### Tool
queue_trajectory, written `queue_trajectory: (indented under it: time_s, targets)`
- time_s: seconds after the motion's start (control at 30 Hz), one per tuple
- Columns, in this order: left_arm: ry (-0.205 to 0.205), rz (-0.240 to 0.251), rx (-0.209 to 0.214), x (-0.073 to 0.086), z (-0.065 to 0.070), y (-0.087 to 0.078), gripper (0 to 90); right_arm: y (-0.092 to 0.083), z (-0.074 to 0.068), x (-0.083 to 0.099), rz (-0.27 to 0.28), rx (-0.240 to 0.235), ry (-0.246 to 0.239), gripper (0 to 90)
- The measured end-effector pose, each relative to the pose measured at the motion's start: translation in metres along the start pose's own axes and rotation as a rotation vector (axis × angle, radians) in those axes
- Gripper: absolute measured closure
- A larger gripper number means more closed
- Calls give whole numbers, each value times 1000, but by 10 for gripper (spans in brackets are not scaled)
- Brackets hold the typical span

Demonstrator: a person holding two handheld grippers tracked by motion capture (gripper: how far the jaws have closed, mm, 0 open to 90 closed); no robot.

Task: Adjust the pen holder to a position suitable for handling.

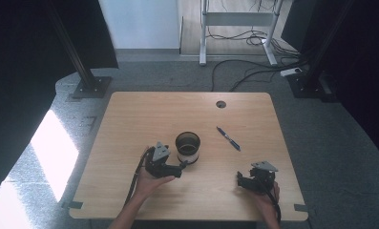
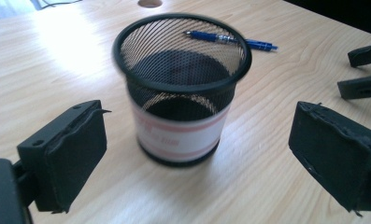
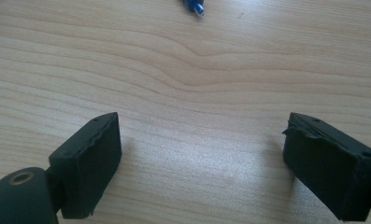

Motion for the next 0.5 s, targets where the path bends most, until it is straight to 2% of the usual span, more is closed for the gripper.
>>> queue_trajectory:
  time_s: [0.07,0.17,0.27,0.33,0.5]
  targets:
    - [-15,1,-6,5,-2,-5,54,0,0,0,0,2,1,110]
    - [-39,0,-40,16,-9,-13,68,0,0,0,0,1,-1,115]
    - [-60,-5,-36,20,-11,-16,68,0,0,0,3,0,-3,126]
    - [-56,-35,-35,27,-13,-18,69,0,0,0,3,-1,-4,127]
    - [-61,-57,-51,35,-17,-21,75,0,0,0,4,-2,-4,129]
Point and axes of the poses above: each handheld gripper's, and its own axes: y roughly forward along the jaws, x roughly out of its underside, z roughly to its right, the point moved 1 cm from there along y, roughly forward along the jaws, and after that the axes turned 1 degree about -z, right-handed, at the moved point
